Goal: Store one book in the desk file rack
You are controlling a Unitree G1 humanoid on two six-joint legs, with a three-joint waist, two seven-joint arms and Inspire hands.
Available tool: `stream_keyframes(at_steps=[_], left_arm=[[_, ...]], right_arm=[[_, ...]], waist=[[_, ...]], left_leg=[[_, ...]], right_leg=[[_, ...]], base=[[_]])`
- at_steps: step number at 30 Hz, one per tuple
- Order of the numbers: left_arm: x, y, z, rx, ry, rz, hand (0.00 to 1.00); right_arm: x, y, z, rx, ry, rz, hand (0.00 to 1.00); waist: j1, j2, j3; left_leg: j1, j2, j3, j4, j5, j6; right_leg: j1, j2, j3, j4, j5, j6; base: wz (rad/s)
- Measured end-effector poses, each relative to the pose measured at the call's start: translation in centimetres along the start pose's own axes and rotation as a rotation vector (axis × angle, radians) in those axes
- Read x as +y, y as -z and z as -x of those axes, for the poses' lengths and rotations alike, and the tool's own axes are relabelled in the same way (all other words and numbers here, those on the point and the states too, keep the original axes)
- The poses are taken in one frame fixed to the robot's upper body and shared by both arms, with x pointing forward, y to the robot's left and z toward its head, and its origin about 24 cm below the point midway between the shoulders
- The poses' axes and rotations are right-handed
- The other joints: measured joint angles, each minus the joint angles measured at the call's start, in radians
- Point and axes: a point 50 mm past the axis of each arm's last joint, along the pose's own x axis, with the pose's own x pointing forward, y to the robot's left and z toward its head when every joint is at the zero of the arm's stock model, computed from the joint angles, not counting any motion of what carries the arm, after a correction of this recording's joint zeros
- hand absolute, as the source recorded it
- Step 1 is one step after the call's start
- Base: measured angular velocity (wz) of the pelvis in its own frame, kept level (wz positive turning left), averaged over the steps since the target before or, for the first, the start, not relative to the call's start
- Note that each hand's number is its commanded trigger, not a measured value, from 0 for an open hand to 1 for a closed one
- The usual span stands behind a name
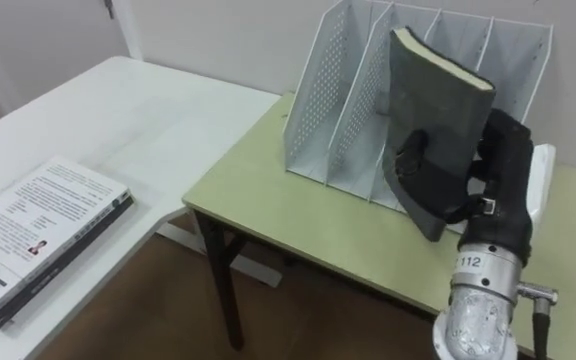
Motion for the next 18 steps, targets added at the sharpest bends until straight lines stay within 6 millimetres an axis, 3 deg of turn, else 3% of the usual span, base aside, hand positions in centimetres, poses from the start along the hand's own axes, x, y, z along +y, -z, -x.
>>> stream_keyframes(at_steps=[4, 9, 18], left_arm=[[0.1, 0.5, 0.1, 0.008, -0.015, 0.012, 0.00], [0.5, 0.7, 0.1, 0.017, -0.039, 0.032, 0.00], [0.7, 0.8, 0.1, 0.021, -0.048, 0.036, 0.00]], right_arm=[[-0.4, -0.6, -0.7, -0.026, 0.061, -0.012, 1.00], [-0.8, -1.2, -1.4, -0.051, 0.116, -0.027, 1.00], [-1.0, -1.6, -2.0, -0.065, 0.140, -0.048, 1.00]], waist=[[0.002, -0.005, 0.0013], [0.006, -0.016, -0.0047], [0.011, -0.022, -0.0024]], left_leg=[[0.000, -0.002, -0.002, -0.007, 0.000, 0.000], [0.001, -0.001, -0.003, -0.017, 0.001, -0.002], [0.010, 0.001, -0.005, -0.028, 0.003, -0.004]], right_leg=[[0.002, 0.000, -0.004, -0.006, 0.000, 0.000], [0.003, 0.003, -0.004, -0.006, 0.001, 0.000], [0.008, 0.006, -0.016, -0.012, 0.002, -0.001]], base=[[0.01], [0.00], [0.00]])
